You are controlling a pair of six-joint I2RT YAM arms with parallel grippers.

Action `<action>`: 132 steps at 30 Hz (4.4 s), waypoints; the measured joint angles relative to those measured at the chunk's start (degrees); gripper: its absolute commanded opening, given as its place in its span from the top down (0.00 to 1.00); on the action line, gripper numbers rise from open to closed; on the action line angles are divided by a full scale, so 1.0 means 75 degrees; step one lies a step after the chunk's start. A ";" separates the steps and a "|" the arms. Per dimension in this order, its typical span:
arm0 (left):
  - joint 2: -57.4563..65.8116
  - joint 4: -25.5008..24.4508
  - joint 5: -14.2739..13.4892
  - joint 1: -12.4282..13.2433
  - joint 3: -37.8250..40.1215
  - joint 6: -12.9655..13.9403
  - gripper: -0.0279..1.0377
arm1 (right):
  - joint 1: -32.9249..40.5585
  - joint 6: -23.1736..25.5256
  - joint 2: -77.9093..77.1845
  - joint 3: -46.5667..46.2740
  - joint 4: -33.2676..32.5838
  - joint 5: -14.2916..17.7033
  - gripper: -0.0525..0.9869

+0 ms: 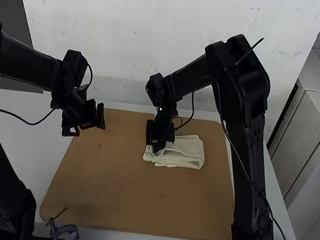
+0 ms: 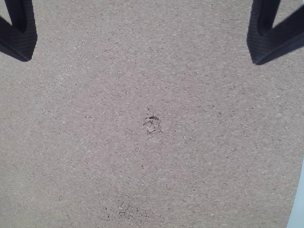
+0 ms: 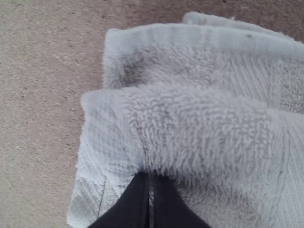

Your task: Fold the towel.

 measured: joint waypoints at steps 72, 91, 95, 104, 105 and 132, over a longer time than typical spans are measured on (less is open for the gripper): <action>-0.7586 -0.0213 -0.0548 0.0318 -0.1728 0.0178 0.04 | -0.4806 -0.3144 -1.6008 -0.8644 0.1297 0.0997 0.02; -1.0089 -0.1011 -0.1781 0.0341 -0.2751 0.0184 0.04 | -0.4887 -0.3593 -1.6160 -0.8682 0.1448 0.1075 0.02; -1.0194 -0.1673 -0.1923 0.0399 -0.2771 0.0230 0.04 | -0.4908 -0.3628 -1.6160 -0.8690 0.1448 0.1119 0.02; -1.0194 -0.3692 -0.2221 0.0399 -0.2471 0.0102 0.04 | -0.5056 -0.3736 -1.6154 -0.8725 0.1064 0.1125 0.02; -1.0194 -0.3786 -0.2250 0.0431 -0.2369 0.0006 0.04 | -0.5056 -0.3742 -1.6154 -0.8725 0.1049 0.1125 0.02; -1.1074 -0.3888 -0.1970 0.0950 -0.2792 0.2454 0.04 | -0.5091 -0.3657 -1.6148 -0.7513 -0.2407 0.0976 0.02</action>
